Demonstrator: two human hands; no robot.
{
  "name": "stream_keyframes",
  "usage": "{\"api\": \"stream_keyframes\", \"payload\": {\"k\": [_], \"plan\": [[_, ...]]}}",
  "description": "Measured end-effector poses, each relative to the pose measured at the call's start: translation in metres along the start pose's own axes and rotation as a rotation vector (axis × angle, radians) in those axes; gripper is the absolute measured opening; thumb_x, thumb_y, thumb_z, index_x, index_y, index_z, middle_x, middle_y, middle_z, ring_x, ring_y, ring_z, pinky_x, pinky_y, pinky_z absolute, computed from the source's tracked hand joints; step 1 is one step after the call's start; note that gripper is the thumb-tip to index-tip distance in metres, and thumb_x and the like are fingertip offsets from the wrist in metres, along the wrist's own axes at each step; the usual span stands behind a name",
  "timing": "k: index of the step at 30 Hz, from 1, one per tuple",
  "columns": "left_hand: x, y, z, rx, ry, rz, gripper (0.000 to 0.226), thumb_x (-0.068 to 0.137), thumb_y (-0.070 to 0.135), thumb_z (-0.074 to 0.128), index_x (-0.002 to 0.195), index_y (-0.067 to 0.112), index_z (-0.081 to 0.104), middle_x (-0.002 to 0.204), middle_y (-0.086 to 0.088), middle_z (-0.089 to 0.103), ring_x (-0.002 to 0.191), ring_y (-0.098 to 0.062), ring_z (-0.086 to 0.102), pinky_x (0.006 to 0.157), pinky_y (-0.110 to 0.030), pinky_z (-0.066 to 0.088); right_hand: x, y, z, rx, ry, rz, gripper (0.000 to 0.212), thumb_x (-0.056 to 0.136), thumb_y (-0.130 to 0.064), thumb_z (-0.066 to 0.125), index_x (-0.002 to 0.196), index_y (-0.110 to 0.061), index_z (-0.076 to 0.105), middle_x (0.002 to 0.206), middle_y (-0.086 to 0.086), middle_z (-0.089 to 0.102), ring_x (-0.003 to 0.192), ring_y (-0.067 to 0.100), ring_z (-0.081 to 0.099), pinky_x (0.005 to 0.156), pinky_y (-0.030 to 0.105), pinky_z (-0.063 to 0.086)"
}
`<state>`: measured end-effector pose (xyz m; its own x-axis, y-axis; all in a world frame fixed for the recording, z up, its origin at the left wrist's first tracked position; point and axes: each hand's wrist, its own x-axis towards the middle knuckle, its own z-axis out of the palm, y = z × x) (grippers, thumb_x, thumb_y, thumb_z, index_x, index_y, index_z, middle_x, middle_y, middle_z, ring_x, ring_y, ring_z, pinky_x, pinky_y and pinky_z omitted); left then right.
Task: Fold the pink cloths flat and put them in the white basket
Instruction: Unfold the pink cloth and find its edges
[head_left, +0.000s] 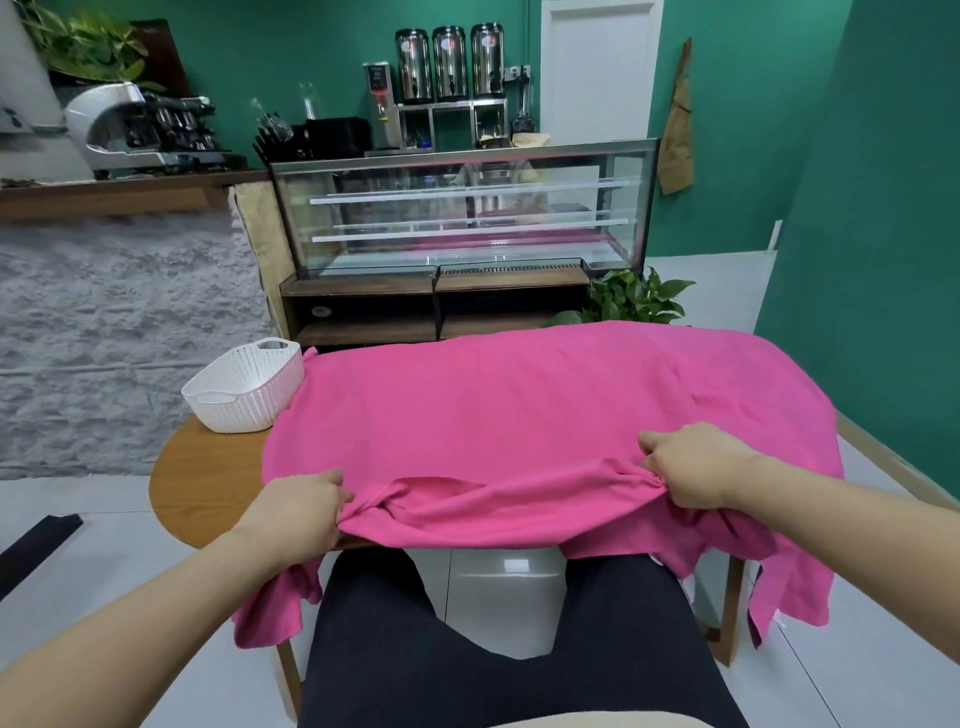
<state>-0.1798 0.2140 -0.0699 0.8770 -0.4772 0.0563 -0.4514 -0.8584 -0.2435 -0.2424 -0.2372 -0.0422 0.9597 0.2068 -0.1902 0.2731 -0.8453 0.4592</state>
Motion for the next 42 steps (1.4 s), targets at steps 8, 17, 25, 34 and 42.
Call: {"api": "stream_keyframes", "payload": {"k": [8, 17, 25, 34, 42], "plan": [[0.005, -0.015, 0.019, -0.236, 0.055, -0.006, 0.026, 0.069, 0.008, 0.057, 0.089, 0.024, 0.056, 0.084, 0.007, 0.061, 0.082, -0.022, 0.062, 0.072, -0.039, 0.048, 0.012, 0.011, 0.012, 0.116, 0.0, -0.032, 0.033, 0.084, -0.031, 0.069, 0.113, -0.023, 0.056, 0.113, 0.002, 0.058, 0.096, 0.026, 0.062, 0.08, 0.036, 0.049], [-0.007, -0.018, 0.022, -0.212, 0.009, -0.026, 0.034, 0.074, 0.06, 0.048, 0.085, 0.027, 0.052, 0.08, 0.011, 0.058, 0.076, -0.011, 0.059, 0.071, -0.032, 0.05, -0.001, 0.005, 0.015, 0.188, 0.068, -0.08, 0.045, 0.077, -0.072, 0.047, 0.092, -0.03, 0.051, 0.093, -0.008, 0.055, 0.082, 0.021, 0.062, 0.067, 0.031, 0.043], [0.001, -0.004, 0.01, -0.219, -0.172, -0.009, 0.024, 0.073, 0.041, 0.067, 0.078, 0.026, 0.049, 0.081, 0.014, 0.052, 0.078, -0.014, 0.056, 0.066, -0.025, 0.038, 0.007, 0.008, 0.016, 0.172, -0.073, -0.075, 0.014, 0.077, -0.012, 0.054, 0.086, -0.023, 0.052, 0.103, 0.0, 0.063, 0.097, 0.025, 0.058, 0.081, 0.034, 0.047], [-0.006, -0.004, 0.001, -0.166, -0.193, -0.025, 0.022, 0.081, 0.038, 0.063, 0.071, 0.031, 0.045, 0.064, 0.014, 0.054, 0.069, -0.01, 0.052, 0.062, -0.024, 0.036, 0.003, 0.01, 0.013, 0.304, -0.104, -0.07, 0.032, 0.076, -0.021, 0.062, 0.107, -0.028, 0.054, 0.091, -0.005, 0.065, 0.083, 0.021, 0.058, 0.07, 0.03, 0.043], [-0.01, -0.005, -0.004, -0.365, -0.306, -0.063, 0.084, 0.045, 0.1, 0.051, 0.078, 0.023, 0.06, 0.07, 0.011, 0.068, 0.065, -0.005, 0.061, 0.066, -0.024, 0.048, -0.001, 0.007, 0.014, 0.664, -0.223, -0.061, 0.042, 0.066, -0.06, 0.08, 0.093, -0.038, 0.058, 0.091, -0.019, 0.069, 0.087, 0.007, 0.066, 0.082, 0.024, 0.052]]}}
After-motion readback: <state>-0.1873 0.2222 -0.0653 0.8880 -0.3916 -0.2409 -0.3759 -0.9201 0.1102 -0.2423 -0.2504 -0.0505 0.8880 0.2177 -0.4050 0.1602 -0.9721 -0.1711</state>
